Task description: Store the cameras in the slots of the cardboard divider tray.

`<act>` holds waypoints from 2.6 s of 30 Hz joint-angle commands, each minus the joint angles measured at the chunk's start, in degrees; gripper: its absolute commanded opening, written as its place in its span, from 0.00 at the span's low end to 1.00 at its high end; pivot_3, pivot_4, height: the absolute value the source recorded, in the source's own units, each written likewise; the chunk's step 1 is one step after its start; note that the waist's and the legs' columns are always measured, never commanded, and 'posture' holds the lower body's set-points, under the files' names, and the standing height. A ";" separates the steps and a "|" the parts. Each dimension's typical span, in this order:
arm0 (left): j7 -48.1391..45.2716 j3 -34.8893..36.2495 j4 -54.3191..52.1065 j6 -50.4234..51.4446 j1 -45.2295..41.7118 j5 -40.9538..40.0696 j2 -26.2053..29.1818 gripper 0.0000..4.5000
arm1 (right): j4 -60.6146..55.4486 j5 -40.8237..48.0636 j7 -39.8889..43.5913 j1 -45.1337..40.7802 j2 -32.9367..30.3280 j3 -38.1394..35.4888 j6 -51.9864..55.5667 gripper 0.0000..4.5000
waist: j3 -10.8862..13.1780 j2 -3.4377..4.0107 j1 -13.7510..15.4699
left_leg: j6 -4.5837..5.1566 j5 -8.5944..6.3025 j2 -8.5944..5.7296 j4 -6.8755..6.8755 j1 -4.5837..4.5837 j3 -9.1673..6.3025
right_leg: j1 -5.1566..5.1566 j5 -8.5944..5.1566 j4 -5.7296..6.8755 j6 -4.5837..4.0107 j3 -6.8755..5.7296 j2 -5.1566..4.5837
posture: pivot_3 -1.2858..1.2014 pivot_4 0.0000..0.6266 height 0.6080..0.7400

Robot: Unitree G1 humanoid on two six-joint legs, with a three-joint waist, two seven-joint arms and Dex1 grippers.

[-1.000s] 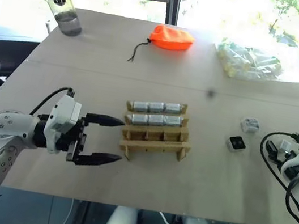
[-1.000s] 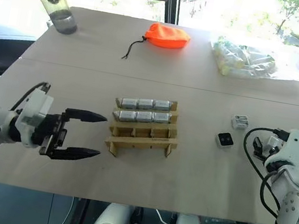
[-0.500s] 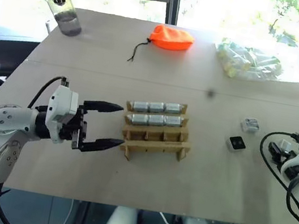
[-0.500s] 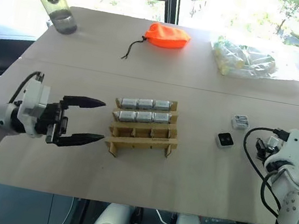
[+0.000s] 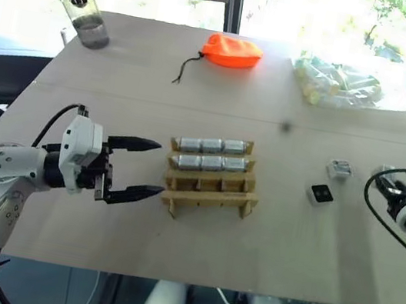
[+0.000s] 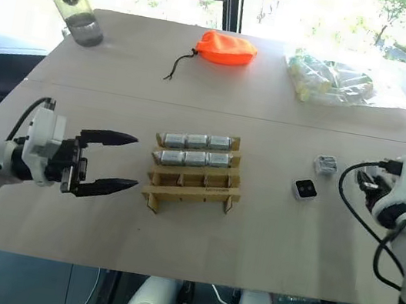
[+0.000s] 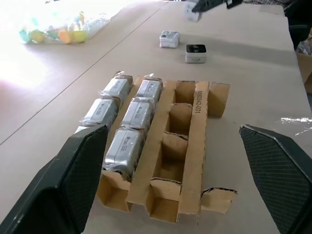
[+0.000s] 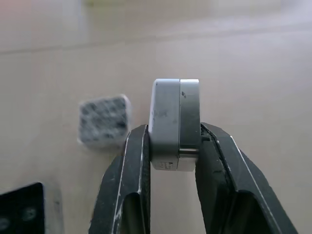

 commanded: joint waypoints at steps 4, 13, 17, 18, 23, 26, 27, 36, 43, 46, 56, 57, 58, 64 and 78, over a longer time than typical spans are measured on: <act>1.45 4.20 -0.53 -0.85 2.01 -0.23 0.31 1.00 | 6.81 -0.87 29.85 -8.22 -8.45 16.52 -18.77 0.16 | 0.07 -0.09 -0.55 | 0.04 -0.02 0.04 -0.02 0.01 -0.04 | 0.00 0.00 0.00 -0.01 -0.01 0.05 | 0.52 0.24 0.89; 3.51 10.85 -4.70 -0.40 9.46 -0.81 0.39 1.00 | 21.77 -8.22 54.49 -32.57 -0.30 40.09 -35.04 0.16 | 0.18 -0.20 -1.24 | -0.22 0.13 0.11 0.01 -0.07 -0.05 | -0.09 0.02 0.02 -0.03 -0.08 -0.01 | 0.52 0.24 0.89; 4.74 13.42 -6.56 0.41 12.08 -0.86 0.36 1.00 | 26.67 -12.09 57.96 -38.24 5.46 47.56 -35.61 0.16 | 0.17 -0.22 -1.00 | -0.23 0.12 0.06 0.00 -0.20 -0.14 | -0.13 0.03 0.01 -0.04 -0.18 -0.16 | 0.52 0.24 0.89; 4.95 14.09 -7.10 0.50 12.91 -1.00 0.12 1.00 | 28.35 -13.10 58.97 -39.17 6.60 48.93 -36.65 0.16 | 0.16 -0.24 -0.91 | -0.23 0.12 0.02 0.01 -0.25 -0.18 | -0.13 0.03 -0.01 -0.03 -0.20 -0.22 | 0.52 0.24 0.89; 6.08 17.13 -9.68 0.77 17.61 -1.32 -1.36 1.00 | 33.52 -19.68 59.63 -43.24 10.13 54.16 -39.83 0.16 | 0.17 -0.24 -1.16 | -0.21 0.12 -0.11 0.09 -0.27 -0.13 | -0.13 0.03 -0.01 -0.03 -0.38 -0.48 | 0.52 0.24 0.89; 6.53 17.80 -10.41 0.42 19.84 -0.93 -2.27 1.00 | 34.65 -21.20 59.29 -44.96 12.82 55.19 -39.51 0.16 | 0.18 -0.24 -1.31 | -0.23 0.12 -0.07 0.09 -0.23 -0.17 | -0.13 0.03 0.05 -0.03 -0.46 -0.46 | 0.52 0.24 0.89; 6.78 17.76 -10.66 0.23 20.50 -0.70 -2.68 1.00 | 34.89 -21.89 58.52 -45.91 14.47 55.78 -38.43 0.16 | 0.18 -0.23 -1.33 | -0.24 0.13 -0.03 0.08 -0.22 -0.19 | -0.13 0.03 0.07 -0.03 -0.47 -0.46 | 0.52 0.24 0.89; 7.60 15.55 -9.53 -0.18 19.26 0.08 -2.82 1.00 | 33.01 -23.80 54.41 -48.22 21.63 57.88 -25.97 0.16 | 0.17 -0.25 -1.23 | -0.31 0.17 -0.06 0.09 -0.20 -0.25 | -0.11 0.04 0.18 -0.06 -0.55 -0.50 | 0.52 0.24 0.89; 7.06 14.98 -8.64 -0.57 18.50 0.68 -2.80 1.00 | 33.11 -25.59 55.74 -49.38 21.31 59.99 -24.01 0.16 | 0.16 -0.27 -1.44 | -0.31 0.16 -0.05 0.07 -0.22 -0.25 | -0.14 0.04 0.13 -0.06 -0.57 -0.52 | 0.52 0.24 0.89; 7.19 14.82 -8.28 -0.76 17.90 0.81 -2.74 1.00 | 33.09 -25.76 56.69 -49.27 21.03 60.64 -24.43 0.16 | 0.15 -0.28 -1.48 | -0.31 0.16 -0.02 0.05 -0.20 -0.27 | -0.14 0.04 0.14 -0.07 -0.57 -0.51 | 0.52 0.24 0.89; 7.35 14.96 -8.47 -0.61 18.10 0.80 -2.72 1.00 | 30.44 -27.90 56.34 -47.51 20.93 63.44 -25.43 0.16 | 0.16 -0.27 -1.48 | -0.31 0.16 -0.05 0.06 -0.23 -0.27 | -0.13 0.04 0.12 -0.06 -0.59 -0.52 | 0.52 0.24 0.89; 7.38 14.91 -8.48 -0.56 18.01 0.76 -2.69 1.00 | 30.44 -28.34 55.90 -47.34 20.98 63.80 -25.17 0.16 | 0.16 -0.27 -1.49 | -0.31 0.16 -0.05 0.06 -0.23 -0.27 | -0.13 0.04 0.12 -0.06 -0.59 -0.52 | 0.52 0.24 0.89; 7.36 14.84 -8.53 -0.53 17.96 0.73 -2.66 1.00 | 30.53 -28.80 55.44 -47.19 21.05 64.12 -25.08 0.16 | 0.16 -0.27 -1.48 | -0.31 0.16 -0.05 0.06 -0.23 -0.26 | -0.13 0.04 0.13 -0.06 -0.59 -0.52 | 0.52 0.24 0.89; 7.30 14.38 -8.63 -0.42 17.77 0.64 -2.62 1.00 | 31.37 -29.94 52.70 -46.61 22.24 64.18 -22.28 0.16 | 0.15 -0.28 -1.49 | -0.32 0.16 -0.04 0.06 -0.21 -0.27 | -0.13 0.04 0.15 -0.06 -0.59 -0.52 | 0.52 0.24 0.89; 5.81 14.22 -8.43 1.29 17.69 -1.11 -1.72 1.00 | 21.04 -21.91 53.81 -45.69 17.63 56.19 -11.42 0.57 | 0.17 -0.27 -1.39 | -0.31 0.16 -0.05 0.06 -0.23 -0.29 | -0.13 0.04 0.11 -0.06 -0.61 -0.53 | 0.52 0.24 0.89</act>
